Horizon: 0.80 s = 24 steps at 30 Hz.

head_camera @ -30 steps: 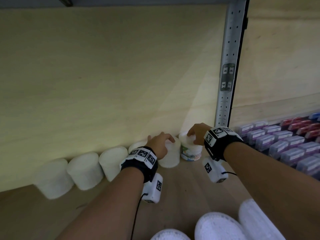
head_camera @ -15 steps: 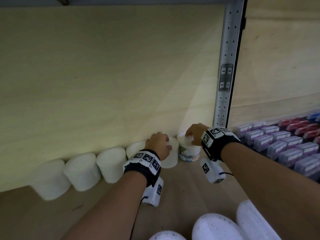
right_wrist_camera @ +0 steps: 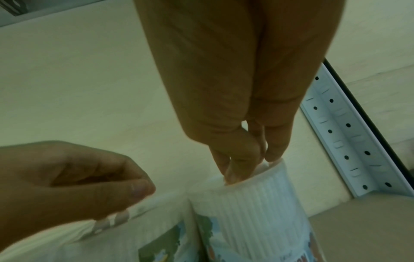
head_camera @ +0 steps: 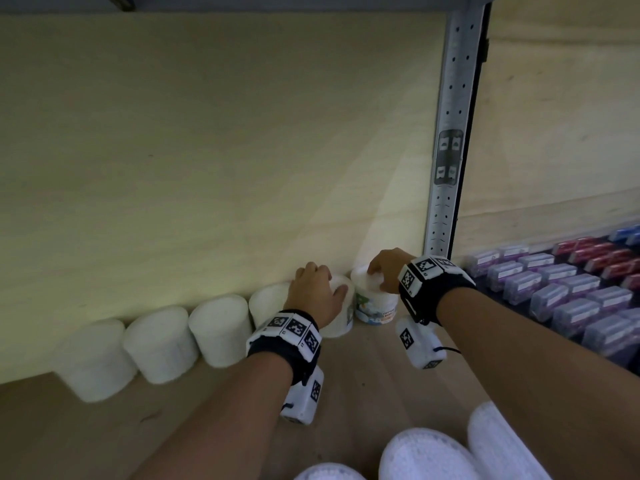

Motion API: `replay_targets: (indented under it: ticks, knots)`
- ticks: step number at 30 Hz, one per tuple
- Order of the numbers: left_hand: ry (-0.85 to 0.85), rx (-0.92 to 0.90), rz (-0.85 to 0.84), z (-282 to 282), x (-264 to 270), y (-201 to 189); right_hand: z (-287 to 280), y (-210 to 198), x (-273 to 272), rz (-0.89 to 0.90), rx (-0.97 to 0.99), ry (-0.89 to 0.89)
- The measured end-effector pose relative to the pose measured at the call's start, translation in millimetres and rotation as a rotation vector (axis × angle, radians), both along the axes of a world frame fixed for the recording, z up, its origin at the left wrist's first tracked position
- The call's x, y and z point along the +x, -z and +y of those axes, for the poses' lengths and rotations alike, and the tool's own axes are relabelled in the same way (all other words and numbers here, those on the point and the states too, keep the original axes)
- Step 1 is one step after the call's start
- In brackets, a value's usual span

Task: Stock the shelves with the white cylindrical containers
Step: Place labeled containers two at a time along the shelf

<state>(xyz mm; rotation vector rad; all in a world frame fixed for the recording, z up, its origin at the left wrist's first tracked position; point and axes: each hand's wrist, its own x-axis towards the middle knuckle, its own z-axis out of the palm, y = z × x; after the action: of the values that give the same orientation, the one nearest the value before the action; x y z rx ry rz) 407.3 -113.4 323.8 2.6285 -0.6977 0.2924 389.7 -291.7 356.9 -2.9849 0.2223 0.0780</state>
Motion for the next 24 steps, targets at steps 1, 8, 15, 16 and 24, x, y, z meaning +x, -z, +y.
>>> replay_targets:
  ticks: [1,8,15,16,24]
  knots:
    - [-0.007,0.044,0.003,-0.9,0.3,1.0,-0.1,0.0,-0.1,-0.001,0.002,-0.003]
    - [0.049,0.121,0.147,-1.2,4.5,-11.3,0.5,-2.3,-1.3,0.015,-0.004,-0.012]
    - [0.206,0.038,0.288,12.3,3.3,-18.0,3.2,-3.2,-3.5,0.023,-0.012,-0.007]
    - [0.195,0.015,0.280,11.3,2.7,-16.8,3.7,-3.1,-3.7,0.026,-0.012,-0.004]
    - [-0.080,0.044,0.074,-4.3,-1.6,-3.7,4.9,-6.6,-6.5,0.039,0.014,0.003]
